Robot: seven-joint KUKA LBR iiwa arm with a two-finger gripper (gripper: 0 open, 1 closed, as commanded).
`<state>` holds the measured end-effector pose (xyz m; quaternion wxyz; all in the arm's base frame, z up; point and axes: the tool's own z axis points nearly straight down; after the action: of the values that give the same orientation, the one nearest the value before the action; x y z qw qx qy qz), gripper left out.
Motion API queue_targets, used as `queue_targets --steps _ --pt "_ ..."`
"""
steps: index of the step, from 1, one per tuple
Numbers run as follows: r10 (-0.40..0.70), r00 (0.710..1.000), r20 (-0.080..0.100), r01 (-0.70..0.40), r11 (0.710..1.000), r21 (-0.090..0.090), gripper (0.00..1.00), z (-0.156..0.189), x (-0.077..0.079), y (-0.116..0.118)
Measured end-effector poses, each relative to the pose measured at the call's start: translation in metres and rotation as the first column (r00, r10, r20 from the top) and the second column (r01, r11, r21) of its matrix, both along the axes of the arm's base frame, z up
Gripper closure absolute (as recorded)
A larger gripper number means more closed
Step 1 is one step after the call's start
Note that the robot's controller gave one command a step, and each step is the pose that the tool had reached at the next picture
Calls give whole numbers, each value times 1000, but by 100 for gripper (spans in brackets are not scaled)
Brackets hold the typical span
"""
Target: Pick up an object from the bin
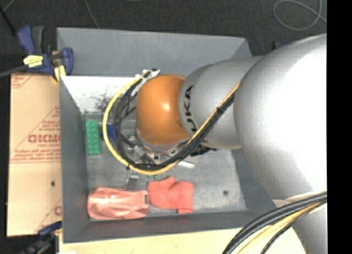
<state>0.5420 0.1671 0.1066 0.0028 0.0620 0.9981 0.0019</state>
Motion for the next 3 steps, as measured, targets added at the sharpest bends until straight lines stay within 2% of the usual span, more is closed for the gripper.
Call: queue_targets --steps 1,2,3 --pt "-36 999 -8 36 999 -2 0 47 -14 8" --pt "237 972 -1 -237 972 -2 0 67 -26 -9" --pt "113 994 -6 -113 994 -2 0 79 -33 -29"
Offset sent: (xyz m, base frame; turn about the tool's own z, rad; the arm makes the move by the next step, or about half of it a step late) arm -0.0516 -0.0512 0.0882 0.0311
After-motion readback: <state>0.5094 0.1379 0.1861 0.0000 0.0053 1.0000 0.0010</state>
